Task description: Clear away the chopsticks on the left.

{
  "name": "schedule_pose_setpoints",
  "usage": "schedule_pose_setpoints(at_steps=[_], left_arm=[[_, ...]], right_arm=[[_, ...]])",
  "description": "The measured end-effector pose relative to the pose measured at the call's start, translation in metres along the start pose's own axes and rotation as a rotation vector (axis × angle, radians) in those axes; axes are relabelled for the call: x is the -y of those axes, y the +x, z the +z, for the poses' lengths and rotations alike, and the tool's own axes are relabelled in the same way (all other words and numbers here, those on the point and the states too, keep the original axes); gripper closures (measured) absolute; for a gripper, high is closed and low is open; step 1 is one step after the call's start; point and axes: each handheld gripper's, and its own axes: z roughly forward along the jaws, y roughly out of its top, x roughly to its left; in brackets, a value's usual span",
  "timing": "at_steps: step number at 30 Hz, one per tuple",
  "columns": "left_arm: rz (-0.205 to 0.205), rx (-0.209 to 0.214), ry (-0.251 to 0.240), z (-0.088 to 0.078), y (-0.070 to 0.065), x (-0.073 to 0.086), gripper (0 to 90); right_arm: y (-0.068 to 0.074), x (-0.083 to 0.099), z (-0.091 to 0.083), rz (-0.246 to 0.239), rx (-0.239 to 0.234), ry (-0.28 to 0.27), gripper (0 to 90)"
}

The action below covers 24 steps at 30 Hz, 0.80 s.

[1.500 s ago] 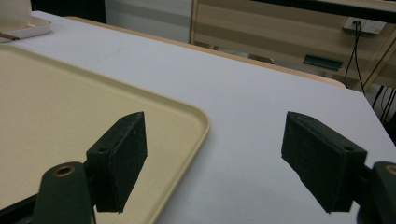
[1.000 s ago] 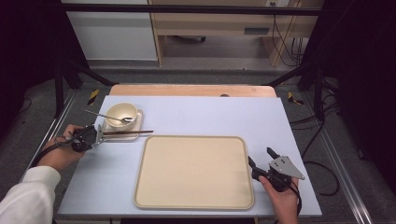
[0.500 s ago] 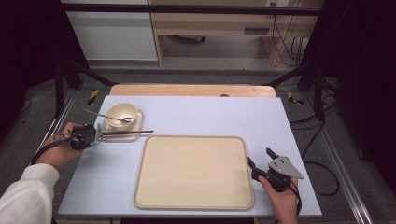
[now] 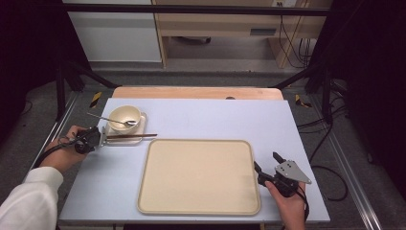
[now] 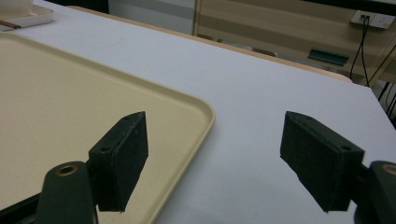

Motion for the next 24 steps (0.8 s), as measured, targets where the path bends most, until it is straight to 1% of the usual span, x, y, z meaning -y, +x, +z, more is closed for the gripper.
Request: schedule_pose_setpoints(at_steps=[2,4,7,8,12,17,19,21,22,23,24], left_arm=[[0.008,0.005,0.006,0.001,-0.0001,-0.0007,71.9],[0.002,0.003,0.004,0.0017,-0.0002,-0.0006,71.9],[0.013,0.007,0.009,0.0006,0.0003,-0.0008,72.1],[0.01,0.006,0.005,0.0007,-0.0002,-0.0004,72.3],[0.019,0.01,0.008,0.0003,-0.0007,-0.0001,72.5],[0.038,0.024,0.014,-0.0019,-0.0002,-0.0025,72.8],[0.046,0.023,0.014,-0.0015,0.0005,-0.0036,72.5],[0.048,0.031,0.026,-0.0006,0.0008,-0.0052,72.1],[0.05,0.026,0.02,0.0006,0.0006,-0.0058,72.0],[0.059,0.032,0.029,0.0005,0.0014,-0.0071,72.1],[0.056,0.035,0.029,0.0008,0.0014,-0.008,72.1]], right_arm=[[0.0003,0.0001,0.0002,-0.001,-0.002,0.002,23.6],[0.0005,0.0,0.0002,0.0,-0.002,0.003,23.6],[0.0007,0.0001,0.0004,0.0,-0.004,0.003,23.5],[0.0007,0.0001,0.0004,0.002,-0.005,0.004,23.5],[0.0007,0.0001,0.0007,0.004,-0.008,0.005,23.5],[0.0011,0.0,0.0009,0.002,-0.011,0.006,23.4],[0.0011,0.0,0.001,0.002,-0.012,0.007,23.4],[0.0014,-0.0001,0.0008,0.004,-0.013,0.007,23.4],[0.0013,-0.0001,0.0008,0.002,-0.012,0.007,23.3],[0.0013,0.0,0.0008,0.003,-0.013,0.008,23.3],[0.0013,0.0,0.0007,0.003,-0.013,0.007,23.3]])
